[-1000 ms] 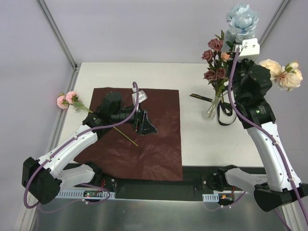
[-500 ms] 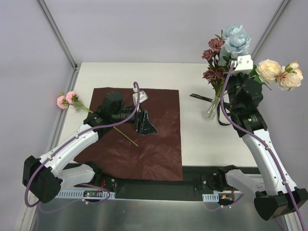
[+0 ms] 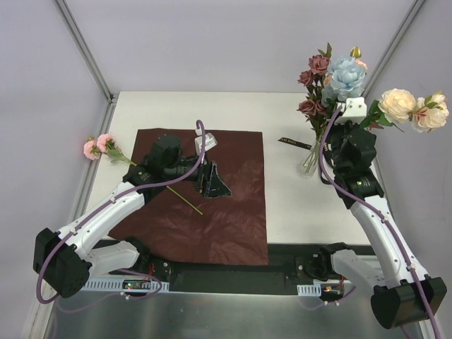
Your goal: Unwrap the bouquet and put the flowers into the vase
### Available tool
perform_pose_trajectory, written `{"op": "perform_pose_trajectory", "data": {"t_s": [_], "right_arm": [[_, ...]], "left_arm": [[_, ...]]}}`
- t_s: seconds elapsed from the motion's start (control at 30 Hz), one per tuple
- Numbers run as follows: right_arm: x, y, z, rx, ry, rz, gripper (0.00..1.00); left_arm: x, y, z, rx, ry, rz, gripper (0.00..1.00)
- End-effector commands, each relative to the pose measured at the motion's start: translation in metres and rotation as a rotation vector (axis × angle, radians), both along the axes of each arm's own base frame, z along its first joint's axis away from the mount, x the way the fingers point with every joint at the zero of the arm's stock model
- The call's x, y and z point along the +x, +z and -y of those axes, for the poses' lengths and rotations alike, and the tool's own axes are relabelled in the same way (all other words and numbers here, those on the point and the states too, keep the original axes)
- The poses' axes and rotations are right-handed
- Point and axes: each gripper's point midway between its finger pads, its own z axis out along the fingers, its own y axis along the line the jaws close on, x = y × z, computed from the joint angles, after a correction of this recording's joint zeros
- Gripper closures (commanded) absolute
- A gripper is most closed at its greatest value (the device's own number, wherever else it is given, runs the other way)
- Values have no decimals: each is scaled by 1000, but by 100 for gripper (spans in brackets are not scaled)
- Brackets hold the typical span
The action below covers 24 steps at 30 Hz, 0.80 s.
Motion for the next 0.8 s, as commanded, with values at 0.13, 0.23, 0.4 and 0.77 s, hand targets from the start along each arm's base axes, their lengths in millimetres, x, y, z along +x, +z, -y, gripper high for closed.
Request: {"op": "perform_pose_trajectory", "data": {"t_s": [0.13,0.23,0.4,0.77], "right_arm": [[-5,3,2,99,10,71,99],[-3,-8,-1,91,22,46,99],[-1,-23,-2,74,25,15,99],[-2,-47,-3,66,34,-38,98]], "left_arm": [[1,6,3,-8,-8,32,24],[0,6,2,-9,-8,31,24],[-1,7,2,-12,-8,37,24],[-3,10,1,-19,-9,40,24]]}}
